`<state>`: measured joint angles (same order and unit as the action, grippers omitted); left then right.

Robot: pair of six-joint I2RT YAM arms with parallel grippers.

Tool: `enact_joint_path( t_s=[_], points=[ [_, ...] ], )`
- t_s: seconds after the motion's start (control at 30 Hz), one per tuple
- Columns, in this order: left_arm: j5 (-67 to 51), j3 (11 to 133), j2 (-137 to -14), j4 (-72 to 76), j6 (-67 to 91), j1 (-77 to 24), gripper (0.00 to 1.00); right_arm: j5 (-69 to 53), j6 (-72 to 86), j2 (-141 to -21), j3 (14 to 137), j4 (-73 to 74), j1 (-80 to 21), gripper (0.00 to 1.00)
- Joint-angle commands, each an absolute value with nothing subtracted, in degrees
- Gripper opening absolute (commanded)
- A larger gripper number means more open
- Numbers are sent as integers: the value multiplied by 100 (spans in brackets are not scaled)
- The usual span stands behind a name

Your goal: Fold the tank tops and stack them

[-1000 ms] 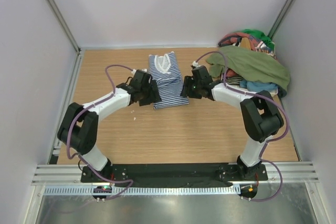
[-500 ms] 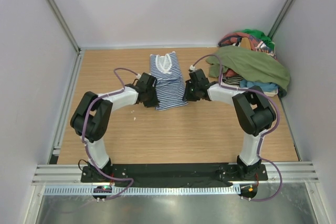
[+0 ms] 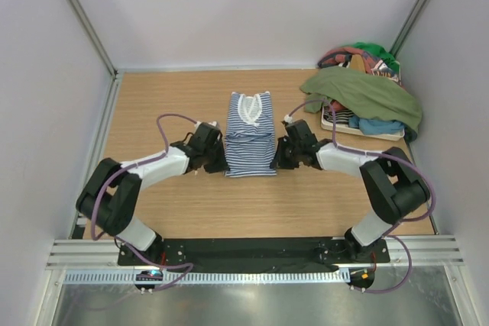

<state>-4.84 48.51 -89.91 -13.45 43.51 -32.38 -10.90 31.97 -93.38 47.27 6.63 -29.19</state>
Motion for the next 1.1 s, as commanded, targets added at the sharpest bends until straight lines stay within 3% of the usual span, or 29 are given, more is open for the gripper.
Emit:
enact_joint_path(
  t_s=[0.0, 0.27, 0.3, 0.4, 0.67, 1.07],
  points=[
    [-255, 4361, -8430, -1600, 4368, -3391, 0, -993, 3304, -8668, 4071, 835, -2988, 7],
    [-71, 3138, -7323, -1503, 4886, -4174, 0, -432, 3963, -7253, 3164, 1160, -4103, 16],
    [-53, 3085, -7278, -1503, 4982, -4349, 0, -352, 4016, -7173, 3147, 1265, -4348, 35],
    [175, 2901, -7146, -1485, 5150, -4613, 1, -36, 4078, -6918, 3199, 1353, -4613, 46],
    [307, 2769, -7067, -1485, 5221, -4684, 2, -561, 3648, -7065, 3779, 819, -4728, 34],
    [325, 2812, -7084, -1389, 5238, -4676, 2, -1204, 4113, -8883, 4587, -1177, -4922, 25]
  ],
)
